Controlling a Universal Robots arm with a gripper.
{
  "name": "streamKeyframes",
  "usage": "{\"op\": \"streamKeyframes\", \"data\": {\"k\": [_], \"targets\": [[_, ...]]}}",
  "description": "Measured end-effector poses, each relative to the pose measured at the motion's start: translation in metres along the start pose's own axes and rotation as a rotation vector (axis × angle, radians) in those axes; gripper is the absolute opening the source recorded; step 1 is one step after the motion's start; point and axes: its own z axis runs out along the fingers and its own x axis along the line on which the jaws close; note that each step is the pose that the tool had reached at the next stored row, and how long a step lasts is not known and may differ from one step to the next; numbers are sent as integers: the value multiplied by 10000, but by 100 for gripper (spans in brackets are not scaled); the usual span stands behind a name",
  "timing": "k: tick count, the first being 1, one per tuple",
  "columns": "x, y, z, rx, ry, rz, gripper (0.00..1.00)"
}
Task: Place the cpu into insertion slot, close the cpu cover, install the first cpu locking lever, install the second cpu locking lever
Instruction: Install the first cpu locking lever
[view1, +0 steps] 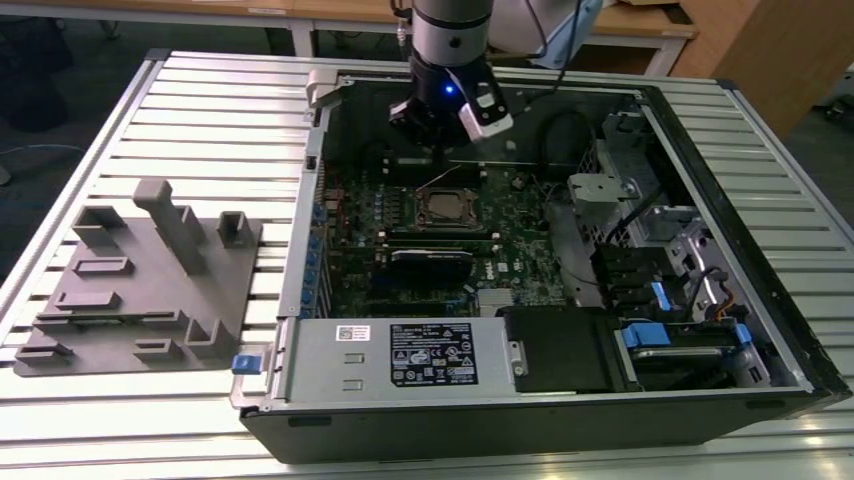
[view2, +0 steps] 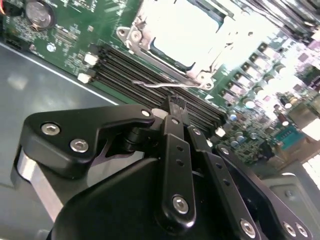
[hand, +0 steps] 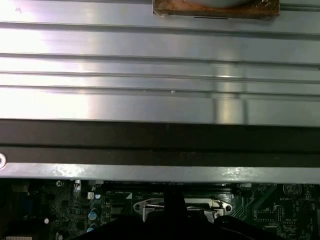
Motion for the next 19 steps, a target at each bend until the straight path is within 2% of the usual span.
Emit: {"op": "streamKeyframes", "data": {"k": [2, 5, 13, 19], "targets": [[-18, -2, 9, -152, -2, 5, 11], [-22, -5, 16, -211, -3, 8, 11], [-35, -38, 87, -267, -3, 10, 11], [-41, -39, 90, -266, -3, 11, 11]]}}
